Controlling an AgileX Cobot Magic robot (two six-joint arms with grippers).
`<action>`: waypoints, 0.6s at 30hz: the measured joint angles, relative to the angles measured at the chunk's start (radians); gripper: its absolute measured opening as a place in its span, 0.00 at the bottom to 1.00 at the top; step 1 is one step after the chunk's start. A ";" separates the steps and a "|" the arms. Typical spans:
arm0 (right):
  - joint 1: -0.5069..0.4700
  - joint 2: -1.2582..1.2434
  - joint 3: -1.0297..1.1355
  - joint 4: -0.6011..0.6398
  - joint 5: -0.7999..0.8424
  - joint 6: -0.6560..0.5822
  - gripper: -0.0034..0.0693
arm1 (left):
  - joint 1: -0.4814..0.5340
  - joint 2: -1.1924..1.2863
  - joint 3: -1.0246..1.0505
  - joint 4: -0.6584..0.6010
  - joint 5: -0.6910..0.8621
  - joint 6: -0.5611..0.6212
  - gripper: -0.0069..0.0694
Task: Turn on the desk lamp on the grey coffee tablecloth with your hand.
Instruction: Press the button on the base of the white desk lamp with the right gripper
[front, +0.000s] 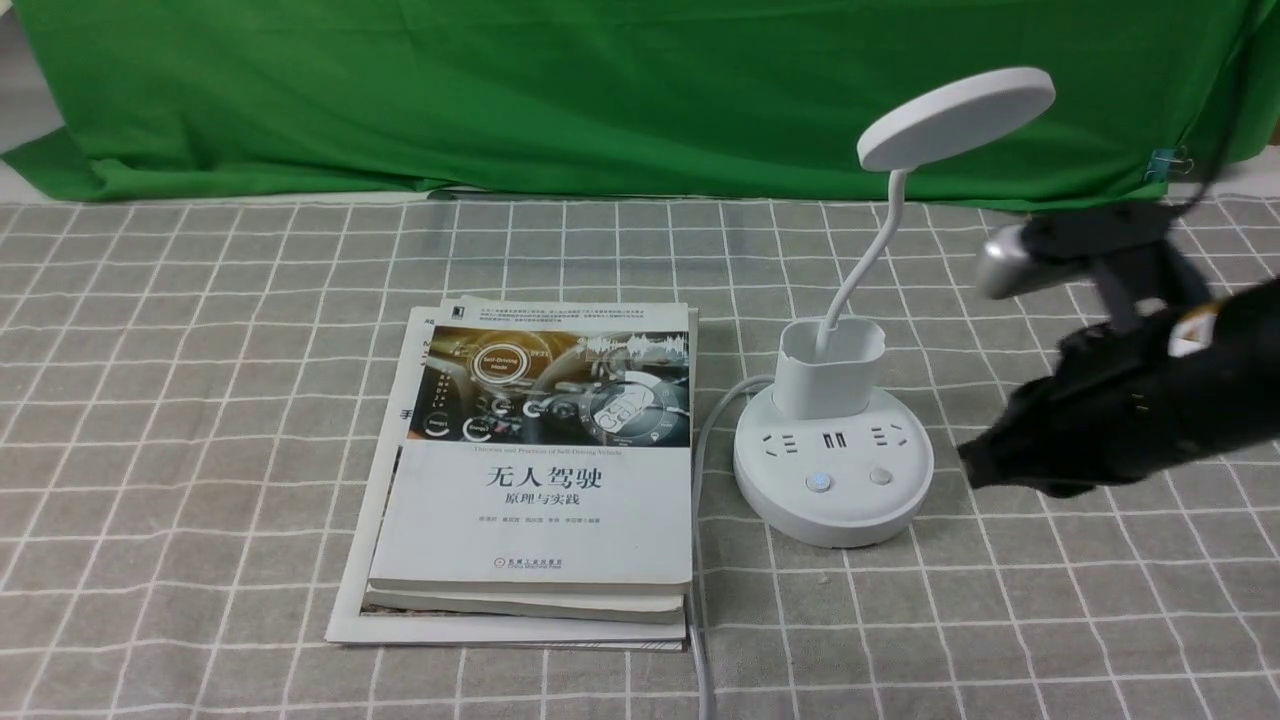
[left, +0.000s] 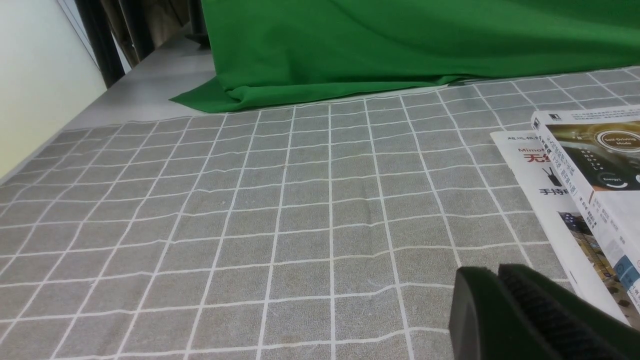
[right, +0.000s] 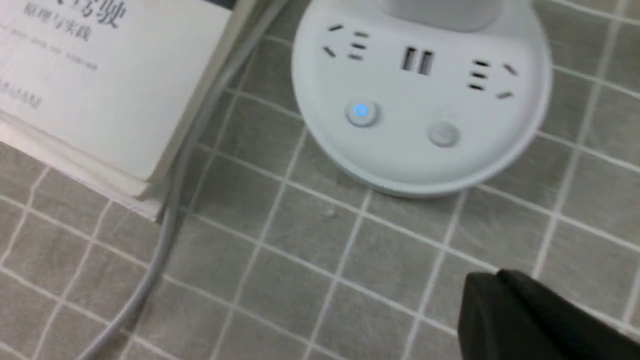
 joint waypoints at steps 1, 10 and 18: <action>0.010 0.055 -0.031 -0.006 0.001 0.000 0.09 | 0.000 0.000 0.000 0.000 0.000 0.000 0.12; 0.017 0.311 -0.218 -0.024 0.043 0.003 0.09 | 0.000 0.000 0.000 0.000 0.000 0.000 0.12; 0.017 0.371 -0.242 -0.030 0.030 0.008 0.09 | 0.000 0.000 0.000 0.000 0.000 -0.001 0.12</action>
